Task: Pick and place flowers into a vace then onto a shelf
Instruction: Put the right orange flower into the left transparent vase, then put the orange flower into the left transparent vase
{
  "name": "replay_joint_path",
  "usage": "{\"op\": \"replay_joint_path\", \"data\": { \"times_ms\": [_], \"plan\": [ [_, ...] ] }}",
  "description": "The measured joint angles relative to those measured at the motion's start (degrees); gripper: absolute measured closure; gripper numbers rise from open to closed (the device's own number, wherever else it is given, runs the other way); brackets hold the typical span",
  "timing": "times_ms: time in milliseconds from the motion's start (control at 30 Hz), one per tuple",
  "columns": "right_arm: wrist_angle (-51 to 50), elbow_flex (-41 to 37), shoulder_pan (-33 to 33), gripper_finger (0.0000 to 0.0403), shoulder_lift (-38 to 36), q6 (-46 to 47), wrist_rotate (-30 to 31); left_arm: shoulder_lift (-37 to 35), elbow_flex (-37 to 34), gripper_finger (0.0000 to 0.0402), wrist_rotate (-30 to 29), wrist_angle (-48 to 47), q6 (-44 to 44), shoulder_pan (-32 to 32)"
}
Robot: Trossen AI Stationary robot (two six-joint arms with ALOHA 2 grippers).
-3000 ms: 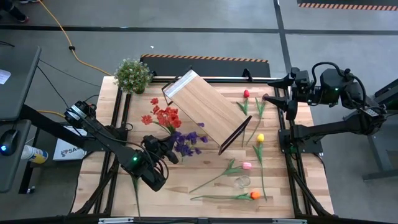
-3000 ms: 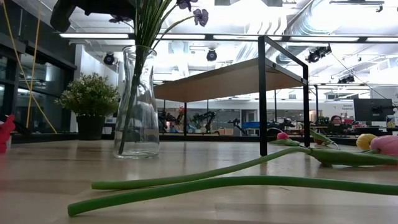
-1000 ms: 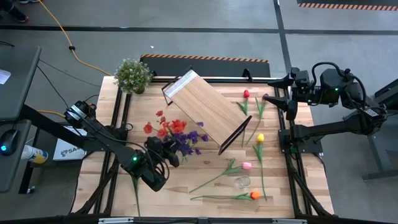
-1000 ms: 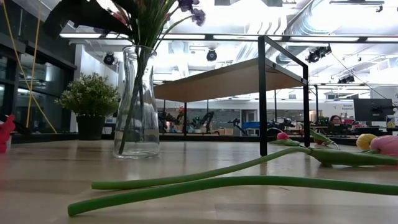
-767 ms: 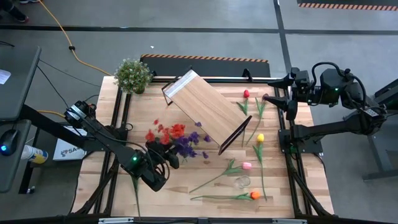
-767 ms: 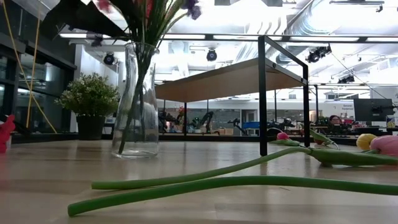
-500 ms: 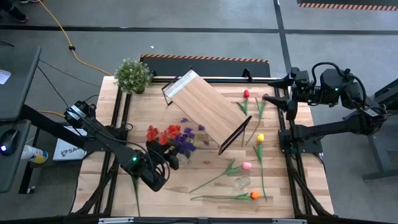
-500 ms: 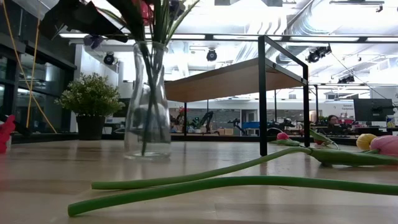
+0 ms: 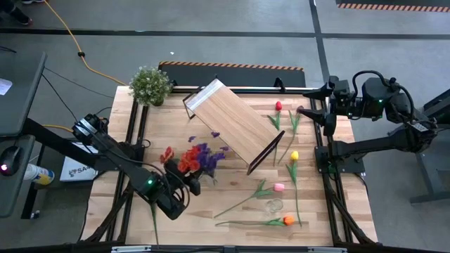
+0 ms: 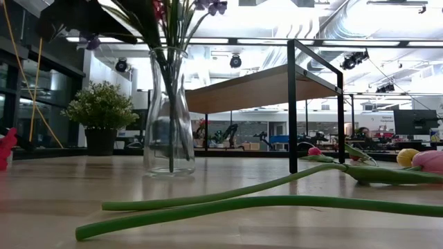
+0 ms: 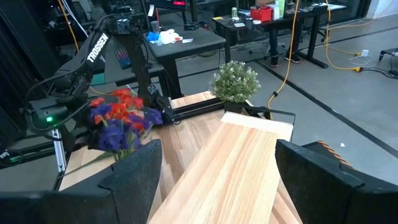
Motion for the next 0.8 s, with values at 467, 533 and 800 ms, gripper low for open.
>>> {"op": "replay_joint_path", "data": {
  "times_ms": [467, 533, 800],
  "plan": [
    [0.4, 0.0, 0.0, 0.0100, 0.0, 0.0, 0.0, -1.9, 0.1, 0.0174, -1.1, 0.4, 0.9, -2.3],
    [0.4, 0.0, 0.0, 0.0100, 0.0, 0.1, 0.0, -2.4, 0.1, 0.0174, -1.5, 0.5, 0.9, -3.4],
    [0.4, 0.0, 0.0, 0.0100, 0.0, 0.2, 0.0, -2.6, 0.1, 0.0174, -3.4, 0.0, -0.2, -7.4]
  ]
}}
